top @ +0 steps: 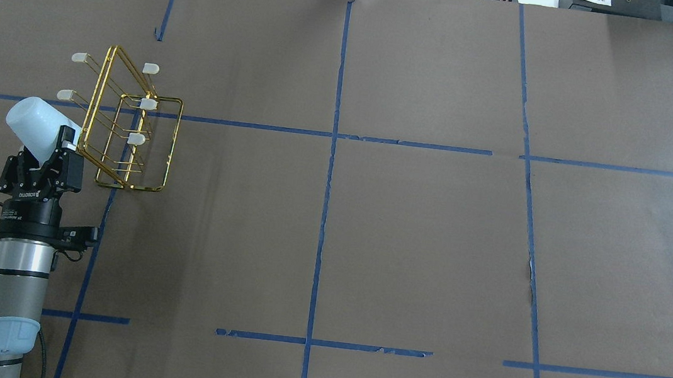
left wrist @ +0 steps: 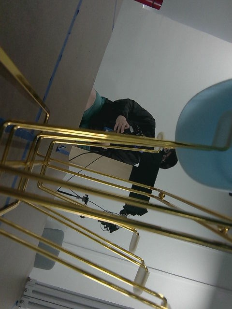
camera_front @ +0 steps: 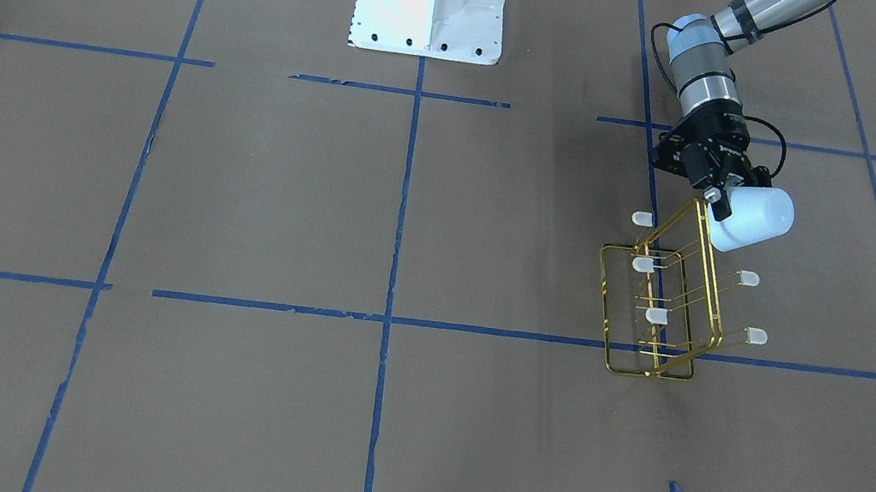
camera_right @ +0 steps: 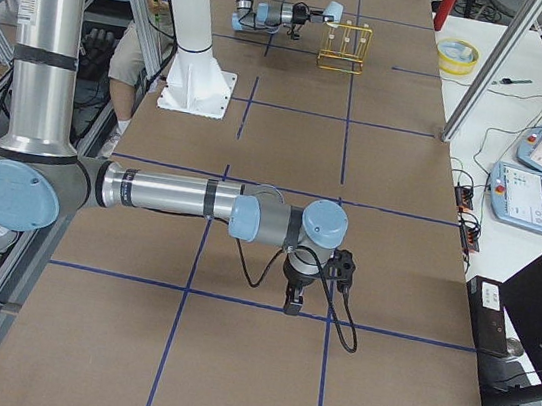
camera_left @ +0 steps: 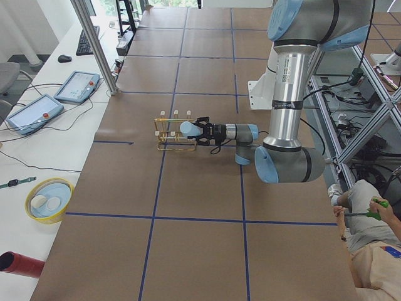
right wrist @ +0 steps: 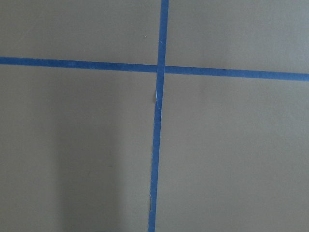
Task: Hang cup on cup holder
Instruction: 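Move the tilted cup onto a white peg of the gold rack with the left gripper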
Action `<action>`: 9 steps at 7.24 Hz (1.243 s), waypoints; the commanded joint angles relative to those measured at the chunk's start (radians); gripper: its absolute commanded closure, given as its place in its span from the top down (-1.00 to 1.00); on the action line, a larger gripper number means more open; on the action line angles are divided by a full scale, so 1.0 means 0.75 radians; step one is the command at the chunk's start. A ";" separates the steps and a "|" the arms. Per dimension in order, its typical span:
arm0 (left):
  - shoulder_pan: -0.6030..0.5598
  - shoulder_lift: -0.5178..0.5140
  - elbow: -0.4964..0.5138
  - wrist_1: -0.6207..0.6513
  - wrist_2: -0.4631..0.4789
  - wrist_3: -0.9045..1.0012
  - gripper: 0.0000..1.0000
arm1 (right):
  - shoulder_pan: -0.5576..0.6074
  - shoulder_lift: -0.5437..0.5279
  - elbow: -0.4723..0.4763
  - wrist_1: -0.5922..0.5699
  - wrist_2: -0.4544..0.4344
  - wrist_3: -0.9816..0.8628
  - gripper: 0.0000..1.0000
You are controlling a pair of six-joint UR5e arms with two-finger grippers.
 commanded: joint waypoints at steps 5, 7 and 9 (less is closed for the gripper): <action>-0.004 0.001 0.000 -0.012 -0.010 -0.002 0.46 | 0.000 -0.001 0.000 0.000 0.000 0.000 1.00; -0.002 -0.001 0.002 -0.012 -0.010 -0.004 0.46 | 0.000 0.002 0.000 0.000 0.000 0.000 1.00; -0.002 -0.001 0.002 -0.012 -0.010 -0.002 0.58 | 0.000 0.002 0.000 0.000 0.000 0.000 1.00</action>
